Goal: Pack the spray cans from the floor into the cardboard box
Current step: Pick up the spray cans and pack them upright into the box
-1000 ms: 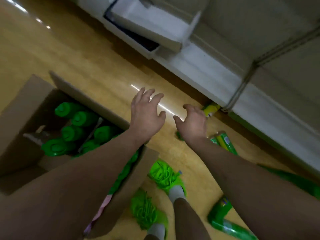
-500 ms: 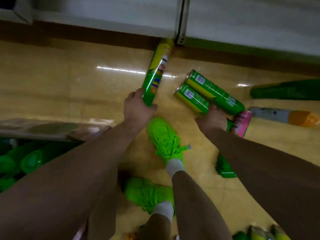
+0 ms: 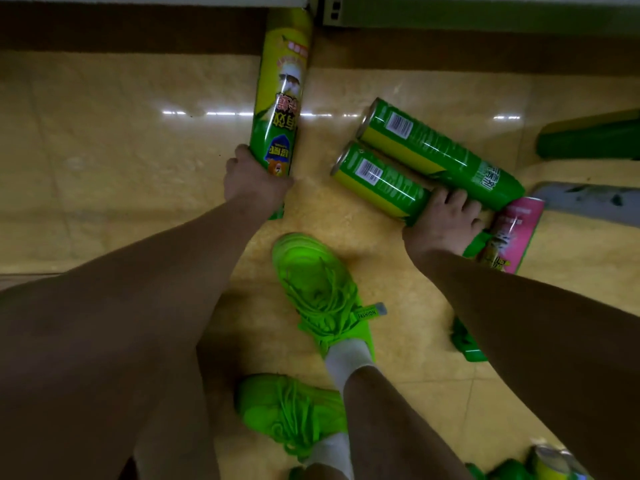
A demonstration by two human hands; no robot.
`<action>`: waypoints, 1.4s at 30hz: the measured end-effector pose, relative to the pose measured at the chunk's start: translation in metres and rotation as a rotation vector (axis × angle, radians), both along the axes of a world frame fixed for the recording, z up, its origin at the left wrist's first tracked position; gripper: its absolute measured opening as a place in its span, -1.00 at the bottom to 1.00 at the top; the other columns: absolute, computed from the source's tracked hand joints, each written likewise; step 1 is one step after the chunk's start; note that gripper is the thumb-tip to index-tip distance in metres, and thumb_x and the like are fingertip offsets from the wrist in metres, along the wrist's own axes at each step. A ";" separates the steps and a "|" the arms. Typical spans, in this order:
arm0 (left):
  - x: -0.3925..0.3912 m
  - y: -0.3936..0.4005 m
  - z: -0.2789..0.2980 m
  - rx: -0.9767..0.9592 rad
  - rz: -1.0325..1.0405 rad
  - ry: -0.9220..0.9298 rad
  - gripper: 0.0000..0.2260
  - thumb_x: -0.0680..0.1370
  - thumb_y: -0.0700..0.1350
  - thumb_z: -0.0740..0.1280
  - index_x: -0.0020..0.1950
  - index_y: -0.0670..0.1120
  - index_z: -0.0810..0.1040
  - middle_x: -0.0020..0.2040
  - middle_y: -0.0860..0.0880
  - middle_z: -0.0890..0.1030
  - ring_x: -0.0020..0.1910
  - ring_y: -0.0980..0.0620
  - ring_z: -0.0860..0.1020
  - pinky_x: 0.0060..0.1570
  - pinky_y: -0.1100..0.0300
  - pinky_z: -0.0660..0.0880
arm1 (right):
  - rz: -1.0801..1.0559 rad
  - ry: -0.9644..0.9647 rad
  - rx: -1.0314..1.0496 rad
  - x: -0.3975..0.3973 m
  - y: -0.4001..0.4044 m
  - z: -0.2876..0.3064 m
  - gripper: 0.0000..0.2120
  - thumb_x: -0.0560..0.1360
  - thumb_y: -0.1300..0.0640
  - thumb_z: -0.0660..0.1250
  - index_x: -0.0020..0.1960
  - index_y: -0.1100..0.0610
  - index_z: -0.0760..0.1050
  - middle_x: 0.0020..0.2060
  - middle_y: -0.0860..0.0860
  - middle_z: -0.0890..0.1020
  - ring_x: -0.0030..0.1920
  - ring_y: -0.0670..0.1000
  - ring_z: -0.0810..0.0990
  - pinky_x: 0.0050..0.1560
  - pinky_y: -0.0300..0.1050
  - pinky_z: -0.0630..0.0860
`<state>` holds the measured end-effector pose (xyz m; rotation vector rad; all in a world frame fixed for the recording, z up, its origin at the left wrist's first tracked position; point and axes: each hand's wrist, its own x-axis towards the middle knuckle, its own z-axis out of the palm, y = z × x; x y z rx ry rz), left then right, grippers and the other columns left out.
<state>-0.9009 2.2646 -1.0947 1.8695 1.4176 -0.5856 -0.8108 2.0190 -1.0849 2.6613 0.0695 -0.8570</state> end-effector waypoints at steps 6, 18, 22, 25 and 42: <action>-0.003 -0.005 0.026 -0.086 0.036 0.046 -0.23 0.21 0.11 0.57 0.30 -0.15 0.38 0.21 -0.15 0.51 0.16 -0.15 0.54 0.09 -0.02 0.58 | -0.052 0.121 0.219 -0.016 -0.005 0.021 -0.37 0.26 -0.14 0.50 0.20 0.15 0.43 0.09 0.18 0.58 0.12 0.24 0.53 0.09 0.08 0.45; -0.040 -0.005 0.180 -0.285 0.264 -0.004 -0.40 0.28 0.10 0.56 0.21 -0.15 0.53 0.00 -0.09 0.60 -0.11 -0.08 0.60 -0.18 0.16 0.56 | -0.144 0.170 0.362 -0.046 0.044 0.158 -0.39 0.27 -0.27 0.50 0.10 0.14 0.52 -0.03 0.13 0.66 0.01 0.22 0.62 -0.18 -0.07 0.44; -0.062 0.010 0.245 -0.282 0.378 -0.082 -0.44 0.26 0.11 0.56 0.15 -0.13 0.57 -0.03 -0.09 0.61 -0.14 -0.07 0.60 -0.22 0.18 0.54 | -0.123 0.200 0.416 -0.049 0.078 0.215 -0.36 0.22 -0.35 0.48 0.07 0.10 0.56 -0.09 0.08 0.66 -0.06 0.16 0.64 -0.22 -0.11 0.46; -0.078 0.021 0.299 -0.294 0.506 -0.168 -0.55 0.26 0.08 0.58 0.03 -0.09 0.57 -0.03 -0.09 0.63 -0.13 -0.07 0.62 -0.15 0.13 0.59 | -0.088 0.243 0.428 -0.056 0.104 0.261 -0.38 0.20 -0.37 0.50 0.01 0.09 0.57 -0.14 0.05 0.66 -0.11 0.12 0.64 -0.17 -0.06 0.57; -0.330 0.085 0.506 -0.149 0.994 -0.403 -0.58 0.30 0.09 0.57 0.00 -0.09 0.54 -0.11 -0.02 0.60 -0.17 0.04 0.58 -0.24 0.19 0.49 | -0.027 0.750 0.487 -0.224 0.249 0.475 -0.45 0.18 0.07 0.68 -0.02 0.30 0.49 -0.19 0.25 0.68 -0.23 0.21 0.70 -0.20 0.14 0.66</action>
